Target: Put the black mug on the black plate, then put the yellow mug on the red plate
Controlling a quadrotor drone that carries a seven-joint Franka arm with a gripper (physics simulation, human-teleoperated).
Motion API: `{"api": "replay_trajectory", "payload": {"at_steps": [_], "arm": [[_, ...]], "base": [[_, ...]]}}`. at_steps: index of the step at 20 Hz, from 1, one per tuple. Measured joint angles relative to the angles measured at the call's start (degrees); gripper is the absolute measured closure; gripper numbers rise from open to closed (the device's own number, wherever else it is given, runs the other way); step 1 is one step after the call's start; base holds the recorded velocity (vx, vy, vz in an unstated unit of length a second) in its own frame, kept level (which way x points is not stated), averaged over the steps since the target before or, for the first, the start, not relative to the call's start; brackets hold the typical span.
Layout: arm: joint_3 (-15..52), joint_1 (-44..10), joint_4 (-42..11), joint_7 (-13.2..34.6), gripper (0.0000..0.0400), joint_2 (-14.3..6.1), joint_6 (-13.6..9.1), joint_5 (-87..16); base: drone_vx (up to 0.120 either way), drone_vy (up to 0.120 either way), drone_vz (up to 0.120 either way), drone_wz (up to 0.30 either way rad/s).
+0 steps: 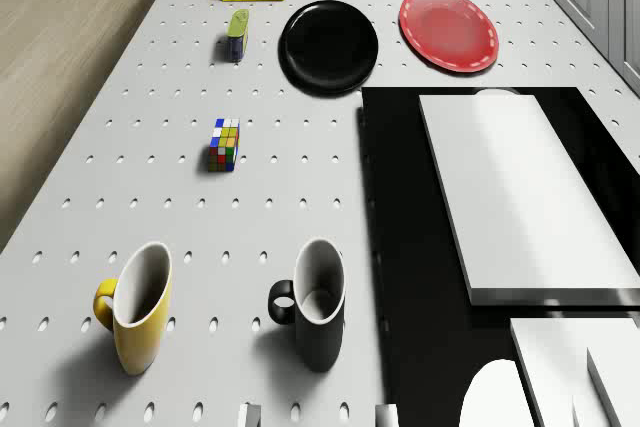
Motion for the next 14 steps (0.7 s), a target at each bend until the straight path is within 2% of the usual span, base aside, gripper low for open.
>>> {"api": "replay_trajectory", "payload": {"at_steps": [3,8,13,14], "arm": [[0.0,-0.1,3.6,-0.1,0.0,0.4,-3.1,0.0],[0.1,-0.2,9.7,-0.1,0.0,2.3,-7.1,0.1],[0.2,-0.3,14.2,-0.1,0.0,4.0,-9.6,0.1],[0.2,-0.3,14.8,-0.1,0.0,4.2,-10.0,0.1]], "base": [[0.0,0.0,0.0,0.0],[0.0,0.0,0.0,0.0],[0.0,0.0,0.0,0.0],[0.12,0.0,0.0,0.0]]}}
